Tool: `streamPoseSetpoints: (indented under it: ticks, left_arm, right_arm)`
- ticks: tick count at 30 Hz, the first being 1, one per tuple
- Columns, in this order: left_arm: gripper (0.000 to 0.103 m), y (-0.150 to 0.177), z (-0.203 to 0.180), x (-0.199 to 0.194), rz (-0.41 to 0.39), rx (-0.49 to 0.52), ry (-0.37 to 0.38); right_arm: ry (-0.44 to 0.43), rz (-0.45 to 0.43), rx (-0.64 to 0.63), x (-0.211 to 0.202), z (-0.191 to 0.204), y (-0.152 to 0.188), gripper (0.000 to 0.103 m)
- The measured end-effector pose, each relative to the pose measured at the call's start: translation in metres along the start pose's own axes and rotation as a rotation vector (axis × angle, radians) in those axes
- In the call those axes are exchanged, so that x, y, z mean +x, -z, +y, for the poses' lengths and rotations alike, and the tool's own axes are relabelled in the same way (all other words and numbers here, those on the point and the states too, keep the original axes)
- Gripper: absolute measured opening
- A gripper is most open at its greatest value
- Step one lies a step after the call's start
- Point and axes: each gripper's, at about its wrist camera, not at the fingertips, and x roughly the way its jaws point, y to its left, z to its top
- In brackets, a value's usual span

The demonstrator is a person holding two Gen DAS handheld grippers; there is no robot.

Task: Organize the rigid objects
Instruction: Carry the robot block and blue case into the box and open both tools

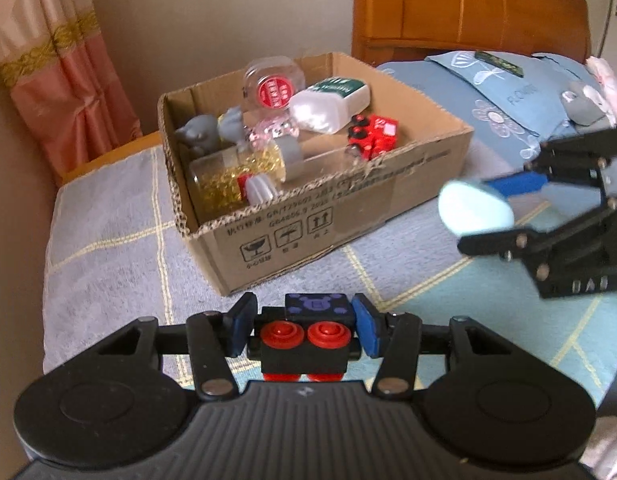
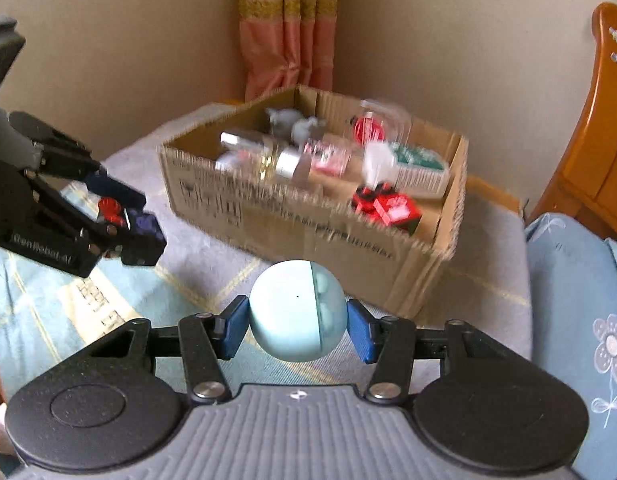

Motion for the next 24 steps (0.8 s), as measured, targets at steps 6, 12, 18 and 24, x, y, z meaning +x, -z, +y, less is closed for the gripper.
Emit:
streamPoseSetpoints:
  ticks: [6, 12, 18, 24]
  left_arm:
    - [0.051, -0.026, -0.004, -0.022, -0.032, 0.048, 0.027]
    - [0.051, -0.070, -0.005, -0.030, -0.093, 0.094, 0.023]
    - [0.051, -0.116, -0.003, -0.010, -0.107, 0.099, 0.001]
    - [0.051, -0.144, -0.003, 0.021, -0.087, 0.076, -0.002]
  right_arm:
    - [0.022, -0.080, -0.011, -0.020, -0.012, -0.032, 0.058]
    - [0.083, -0.101, 0.014, -0.010, -0.033, -0.062, 0.058]
    - [0.116, -0.055, 0.055, 0.017, -0.047, -0.071, 0.058]
    - [0.086, -0.070, 0.122, 0.015, -0.052, -0.064, 0.090]
